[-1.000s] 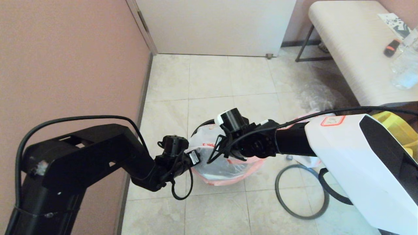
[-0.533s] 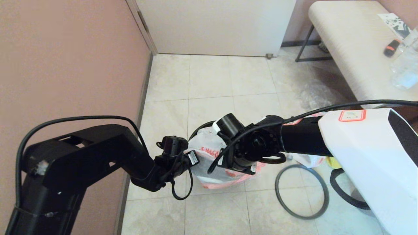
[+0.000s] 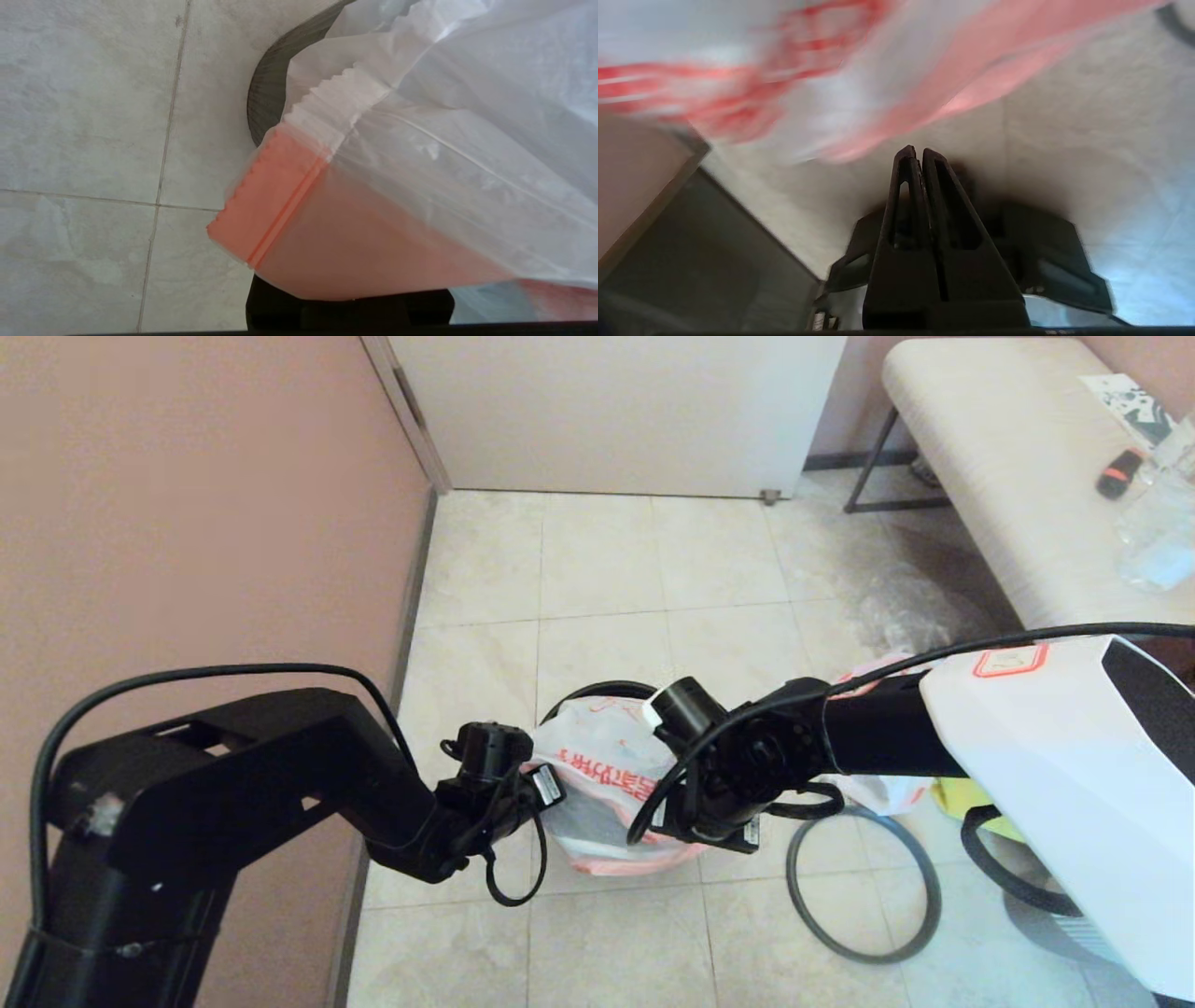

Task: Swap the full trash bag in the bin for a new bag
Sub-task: Put the new garbage bag on the trash can

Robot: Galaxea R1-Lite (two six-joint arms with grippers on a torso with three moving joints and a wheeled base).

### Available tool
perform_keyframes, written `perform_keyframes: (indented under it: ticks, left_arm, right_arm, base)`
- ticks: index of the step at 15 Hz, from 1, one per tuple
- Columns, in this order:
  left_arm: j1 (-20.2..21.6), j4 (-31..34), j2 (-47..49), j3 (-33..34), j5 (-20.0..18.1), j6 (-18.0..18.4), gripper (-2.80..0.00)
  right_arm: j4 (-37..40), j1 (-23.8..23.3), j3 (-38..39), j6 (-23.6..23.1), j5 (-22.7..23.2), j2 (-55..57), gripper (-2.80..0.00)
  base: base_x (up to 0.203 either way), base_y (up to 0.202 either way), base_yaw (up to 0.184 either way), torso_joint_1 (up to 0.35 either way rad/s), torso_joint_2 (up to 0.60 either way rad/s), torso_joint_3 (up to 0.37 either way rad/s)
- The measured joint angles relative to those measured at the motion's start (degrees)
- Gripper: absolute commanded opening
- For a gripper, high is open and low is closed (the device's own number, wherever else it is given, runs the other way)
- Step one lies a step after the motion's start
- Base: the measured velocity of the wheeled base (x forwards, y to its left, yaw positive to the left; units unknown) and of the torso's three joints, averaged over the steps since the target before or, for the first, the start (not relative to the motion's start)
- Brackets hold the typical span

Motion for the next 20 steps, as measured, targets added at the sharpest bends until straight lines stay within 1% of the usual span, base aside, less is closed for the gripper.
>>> perform_keyframes:
  ticks: [2,3,6,8,10,12,16,20]
  left_arm:
    - [0.3,-0.1,-0.5,0.4,-0.1,0.0,-2.80]
    - [0.3,-0.1,-0.6,0.5,-0.2,0.0,-2.80]
    - [0.3,0.0,-0.8,0.6,-0.2,0.1,-2.80]
    - [0.1,0.0,-0.8,0.6,-0.3,0.0,-2.80]
    - [0.1,0.0,-0.8,0.9,-0.3,0.0,-2.80]
    - [0.0,0.0,-0.8,1.1,-0.3,0.0,-2.80]
    - [0.1,-0.1,-0.8,1.8,-0.3,0.0,-2.80]
    - [0.2,-0.2,-1.0,1.9,-0.3,0.0,-2.80]
  right_arm:
    - [-0.1,-2.2,-0.2,-2.3,1.4,0.7,-2.80]
    - [0.0,-2.7,-0.2,-2.6,1.6,0.9,-2.80]
    - [-0.1,-2.9,0.1,-2.5,1.6,1.4,-2.80]
    - [-1.8,-2.7,0.0,-2.2,1.4,2.1,-2.80]
    - [-3.4,-2.7,-0.1,-0.2,1.3,2.7,-2.80]
    - [-4.9,-3.6,0.3,0.9,1.3,3.3,-2.80]
    - [-7.3,-5.2,0.4,0.8,1.2,4.3,-2.80]
    - [-7.0,-5.9,0.6,0.7,0.3,4.6,-2.80]
  base:
    - [0.000,0.000,0.000,0.000,0.00,0.000]
    - [0.000,0.000,0.000,0.000,0.00,0.000]
    - [0.000,0.000,0.000,0.000,0.00,0.000]
    - [0.000,0.000,0.000,0.000,0.00,0.000]
    - [0.000,0.000,0.000,0.000,0.00,0.000]
    - [0.000,0.000,0.000,0.000,0.00,0.000]
    - [0.000,0.000,0.000,0.000,0.00,0.000]
    - [0.000,0.000,0.000,0.000,0.00,0.000]
